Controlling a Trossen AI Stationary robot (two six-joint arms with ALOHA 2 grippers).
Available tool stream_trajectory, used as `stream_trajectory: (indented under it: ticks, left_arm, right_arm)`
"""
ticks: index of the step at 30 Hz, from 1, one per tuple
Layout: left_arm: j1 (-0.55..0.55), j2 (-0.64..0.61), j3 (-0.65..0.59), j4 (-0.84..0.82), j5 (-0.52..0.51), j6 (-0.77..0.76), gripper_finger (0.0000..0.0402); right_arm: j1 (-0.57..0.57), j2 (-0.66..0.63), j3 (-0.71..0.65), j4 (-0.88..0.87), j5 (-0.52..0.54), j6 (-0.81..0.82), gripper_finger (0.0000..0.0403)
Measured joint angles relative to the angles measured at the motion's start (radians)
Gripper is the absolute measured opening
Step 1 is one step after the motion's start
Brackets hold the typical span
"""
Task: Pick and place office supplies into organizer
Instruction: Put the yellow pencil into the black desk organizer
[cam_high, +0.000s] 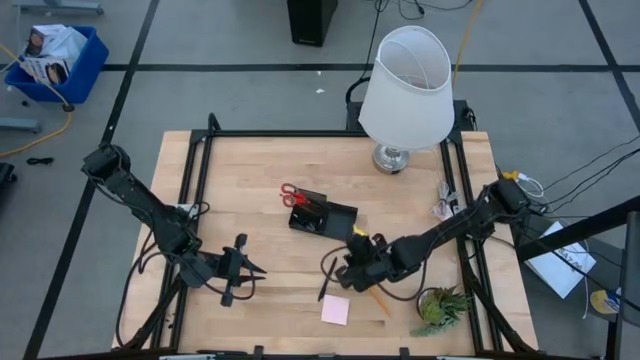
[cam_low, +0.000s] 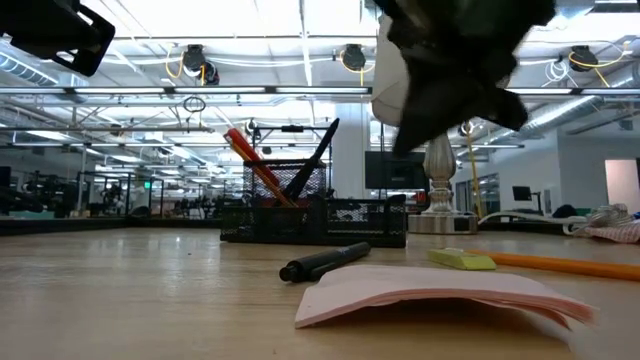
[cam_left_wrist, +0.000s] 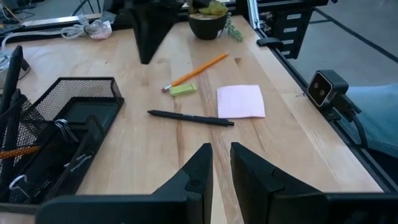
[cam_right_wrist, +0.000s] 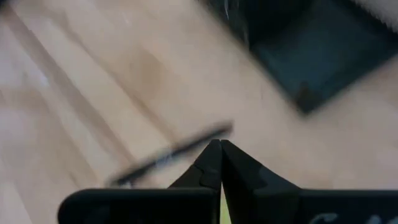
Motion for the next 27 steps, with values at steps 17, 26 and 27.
stream_trajectory:
  ticks: [17, 26, 27]
  left_arm:
    - [0.000, 0.000, 0.000, -0.032, 0.003, -0.044, 0.0063]
    - [0.011, -0.008, 0.000, 0.066, 0.015, 0.155, 0.0062]
    - [0.022, -0.019, 0.000, 0.097, 0.097, 0.180, 0.0062]
  right_arm:
    - [0.063, 0.000, -0.116, 0.132, -0.174, 0.034, 0.0076]
    - [0.043, -0.005, -0.267, 0.405, -0.332, 0.180, 0.0094]
    - [0.042, -0.005, -0.267, 0.405, -0.320, 0.184, 0.0092]
